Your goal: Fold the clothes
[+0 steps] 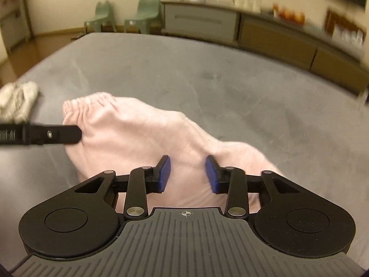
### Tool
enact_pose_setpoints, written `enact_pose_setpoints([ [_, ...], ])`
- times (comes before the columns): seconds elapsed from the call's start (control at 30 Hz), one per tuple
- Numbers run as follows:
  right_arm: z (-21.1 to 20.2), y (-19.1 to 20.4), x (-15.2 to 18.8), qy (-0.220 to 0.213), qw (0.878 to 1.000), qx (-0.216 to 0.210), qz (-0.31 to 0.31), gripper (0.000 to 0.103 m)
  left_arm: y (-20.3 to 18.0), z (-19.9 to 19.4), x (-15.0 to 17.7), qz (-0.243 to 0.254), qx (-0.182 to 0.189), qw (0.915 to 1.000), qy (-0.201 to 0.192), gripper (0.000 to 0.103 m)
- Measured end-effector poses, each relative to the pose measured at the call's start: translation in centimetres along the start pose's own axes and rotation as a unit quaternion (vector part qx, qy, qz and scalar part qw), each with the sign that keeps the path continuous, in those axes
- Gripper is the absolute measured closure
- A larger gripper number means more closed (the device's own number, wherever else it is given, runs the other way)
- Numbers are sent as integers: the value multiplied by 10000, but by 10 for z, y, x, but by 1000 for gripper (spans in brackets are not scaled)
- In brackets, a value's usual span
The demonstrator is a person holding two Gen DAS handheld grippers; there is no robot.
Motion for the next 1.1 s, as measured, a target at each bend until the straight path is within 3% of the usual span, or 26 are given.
enact_pose_setpoints([
  [0.13,-8,-37,0,-72,9974,-361,624,60,-39,-14,-1,759,-309,9956,-453,99],
  [0.2,-17,-60,4,-72,9928,-603,1037,52,-62,-13,3,1047,-400,9922,-547,99],
  [0.33,-32,-97,16,-106,9691,-1439,2000,38,-106,-1,17,1424,-550,9867,-555,99],
  [0.37,-36,-104,21,-137,9619,-1649,2177,29,-113,2,20,1428,-569,9868,-518,98],
  [0.43,-44,-108,28,-205,9560,-1855,2265,26,-98,8,19,1014,-484,9932,-303,93],
  [0.63,-43,-82,35,-188,9756,-1605,1483,25,-26,0,6,-46,-251,9997,11,72],
  [0.77,-41,-48,32,-280,9856,-1371,951,24,19,-9,-3,-804,-93,9967,48,63],
  [0.87,-45,3,27,-527,9921,-1137,56,16,37,-6,-14,-1315,223,9910,82,62],
  [0.97,-37,62,28,-702,9889,-707,-1106,16,40,3,-17,-1446,476,9881,199,60],
  [1.1,-4,112,26,-712,9727,14,-2210,19,46,16,-15,-1649,773,9824,420,53],
])
Point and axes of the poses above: each gripper's, at about its wrist camera, not at the fingertips, and z roughly the way its jaws point, y to its left, x to its underside, the point moved 6 cm from there along z, roughly the way its jaws point, and after that the axes turned 11 degrees about y, right-handed, at the moved point
